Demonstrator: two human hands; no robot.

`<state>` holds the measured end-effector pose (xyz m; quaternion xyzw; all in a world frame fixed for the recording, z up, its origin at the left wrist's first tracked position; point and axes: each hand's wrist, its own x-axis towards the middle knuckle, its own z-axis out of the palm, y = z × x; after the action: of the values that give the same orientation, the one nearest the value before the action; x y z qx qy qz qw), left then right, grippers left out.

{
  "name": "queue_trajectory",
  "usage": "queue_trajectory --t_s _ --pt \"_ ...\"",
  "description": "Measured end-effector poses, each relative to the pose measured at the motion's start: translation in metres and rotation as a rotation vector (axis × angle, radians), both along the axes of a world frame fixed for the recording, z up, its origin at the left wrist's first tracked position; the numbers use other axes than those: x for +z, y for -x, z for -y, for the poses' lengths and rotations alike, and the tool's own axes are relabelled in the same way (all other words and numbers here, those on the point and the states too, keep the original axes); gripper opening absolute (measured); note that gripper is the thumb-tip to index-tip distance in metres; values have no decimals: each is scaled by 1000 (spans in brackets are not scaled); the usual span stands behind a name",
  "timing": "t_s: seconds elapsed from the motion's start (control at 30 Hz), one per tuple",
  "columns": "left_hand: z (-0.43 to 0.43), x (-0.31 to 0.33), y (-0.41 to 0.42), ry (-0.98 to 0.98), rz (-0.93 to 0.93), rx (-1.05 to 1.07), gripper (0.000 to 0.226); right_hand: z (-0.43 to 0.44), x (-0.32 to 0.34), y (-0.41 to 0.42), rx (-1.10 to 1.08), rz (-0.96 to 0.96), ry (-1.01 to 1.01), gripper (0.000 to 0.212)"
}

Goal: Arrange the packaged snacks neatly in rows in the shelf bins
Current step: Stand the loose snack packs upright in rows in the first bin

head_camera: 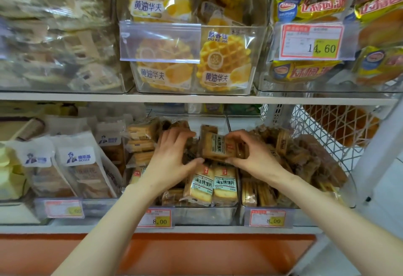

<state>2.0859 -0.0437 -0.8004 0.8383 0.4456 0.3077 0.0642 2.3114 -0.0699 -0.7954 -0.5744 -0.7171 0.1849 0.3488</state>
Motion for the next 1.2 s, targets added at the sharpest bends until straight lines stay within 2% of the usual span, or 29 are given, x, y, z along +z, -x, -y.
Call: queue_trajectory --t_s 0.13,0.23,0.37,0.43,0.57,0.67,0.77,0.83,0.9,0.97,1.07,1.2 --pt "-4 -1 4 35 -16 38 77 -24 -8 8 53 126 69 43" --pt "-3 -5 0 47 -117 -15 79 -32 -6 11 191 68 196 27" --pt "-4 -7 -4 105 -250 -35 86 -31 0 6 246 38 235 29" --pt "-5 -9 -4 100 -300 -20 88 -35 -4 3 209 58 180 29" --pt "-6 -11 -4 81 -297 -11 91 -69 -8 -6 -7 80 -35 23" --pt "-6 -12 -4 77 -267 -22 85 -100 -9 0 -73 241 -39 32" --pt "-7 -11 -4 66 -267 -23 84 -126 -11 14 -54 425 126 45" --pt "-8 -10 -4 65 -292 -19 86 -139 -12 20 -97 597 173 38" --pt "-9 -10 -3 68 -302 -24 87 -143 -11 23 -142 699 121 29" --pt "-8 -10 -2 76 -303 -32 86 -139 -7 22 -163 632 33 30" --pt "-7 -9 -3 93 -243 -44 84 -119 5 14 -192 386 -77 36" --pt "-5 -5 -5 133 -223 -43 86 -69 18 -2 -70 88 -97 37"
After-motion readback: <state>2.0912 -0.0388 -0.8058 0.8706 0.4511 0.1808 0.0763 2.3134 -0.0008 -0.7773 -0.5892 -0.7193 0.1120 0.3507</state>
